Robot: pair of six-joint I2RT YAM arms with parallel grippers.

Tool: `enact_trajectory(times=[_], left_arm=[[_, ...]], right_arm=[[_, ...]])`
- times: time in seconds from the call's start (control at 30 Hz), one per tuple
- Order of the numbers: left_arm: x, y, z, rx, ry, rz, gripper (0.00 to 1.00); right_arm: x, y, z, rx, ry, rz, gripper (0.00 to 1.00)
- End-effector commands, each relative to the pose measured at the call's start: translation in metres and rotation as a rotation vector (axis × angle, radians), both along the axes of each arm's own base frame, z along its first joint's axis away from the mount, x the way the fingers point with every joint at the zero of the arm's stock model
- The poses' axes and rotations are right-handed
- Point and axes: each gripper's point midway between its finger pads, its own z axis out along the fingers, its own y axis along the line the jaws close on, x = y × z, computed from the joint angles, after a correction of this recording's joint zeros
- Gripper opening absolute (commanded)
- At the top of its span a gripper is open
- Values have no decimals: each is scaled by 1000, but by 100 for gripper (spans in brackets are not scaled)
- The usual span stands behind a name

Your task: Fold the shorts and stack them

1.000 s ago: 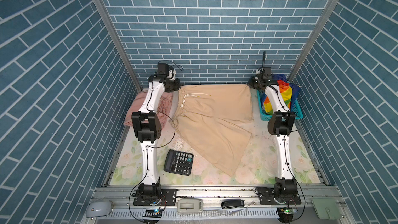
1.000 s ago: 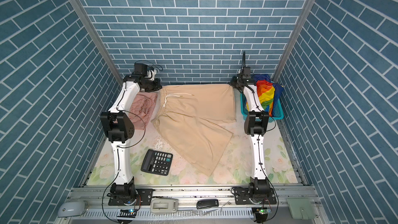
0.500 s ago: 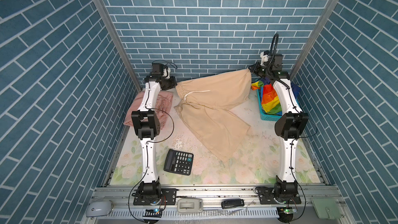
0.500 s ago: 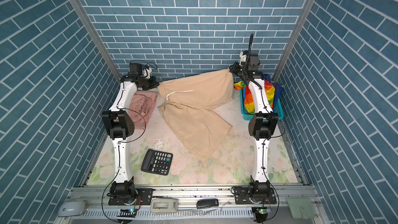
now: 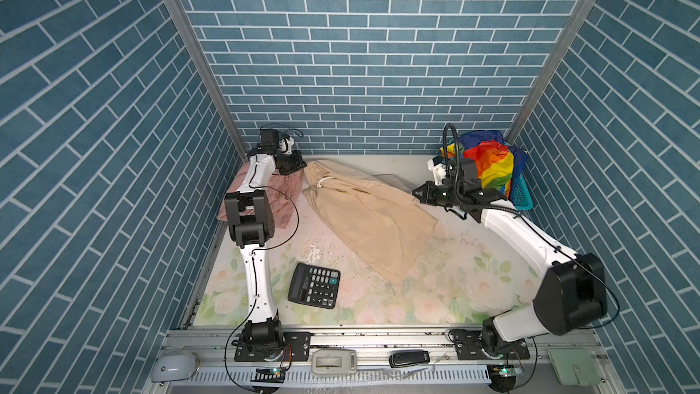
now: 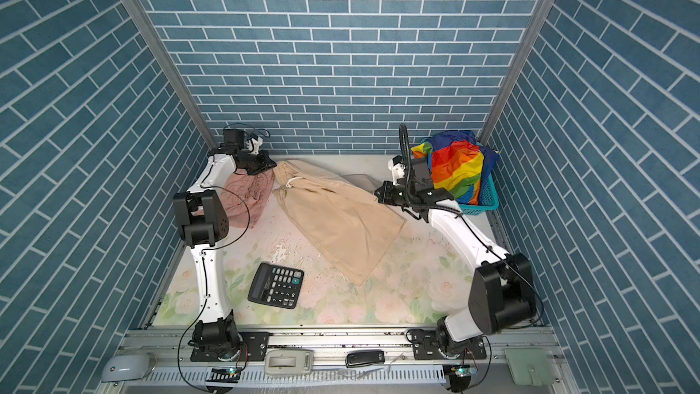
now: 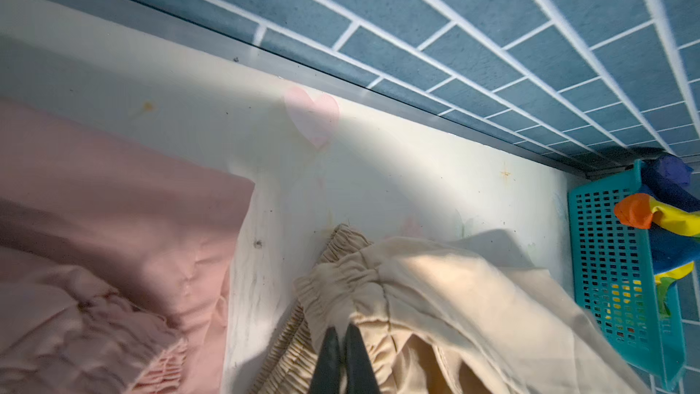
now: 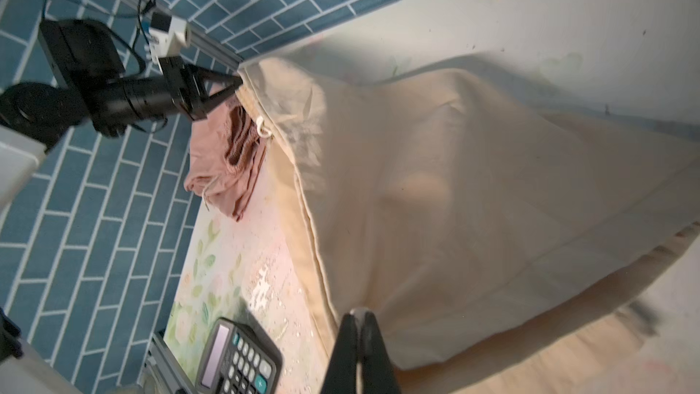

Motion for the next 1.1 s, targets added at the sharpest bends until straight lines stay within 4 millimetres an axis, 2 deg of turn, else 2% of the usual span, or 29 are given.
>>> enact_trajectory(times=[0.0,0.1,0.2,0.27,0.33,0.4,0.5,0.6,0.73,0.8,0.97,1.07], left_arm=[[-2,3,51,-7,-122,-10,10],[-11,11,62,-6,-151,13,11],[-23,24,65,-18,-158,62,16],[-31,36,60,-37,-142,105,36],[-40,47,49,-53,-105,139,39],[-49,56,39,-72,-72,179,54],[-62,75,30,-71,-43,263,70],[-69,81,35,-87,-51,302,99],[-75,76,40,-130,-38,313,100],[-80,70,40,-161,-27,317,99],[-96,50,44,-196,-7,299,99],[-110,32,43,-210,19,286,100]], right_arm=[[-33,1,-26,-11,29,-22,0],[-69,12,-63,-16,100,7,0],[-99,30,-99,-65,155,69,0],[-115,40,-126,-88,201,95,0],[-125,49,-145,-93,233,112,0],[-135,55,-163,-112,264,128,0],[-146,64,-185,-135,306,158,0],[-154,63,-204,-164,351,157,0],[-159,44,-223,-255,410,117,0],[-157,25,-226,-309,419,75,0],[-145,-46,-223,-440,452,-63,0],[-129,-83,-209,-495,454,-124,0]])
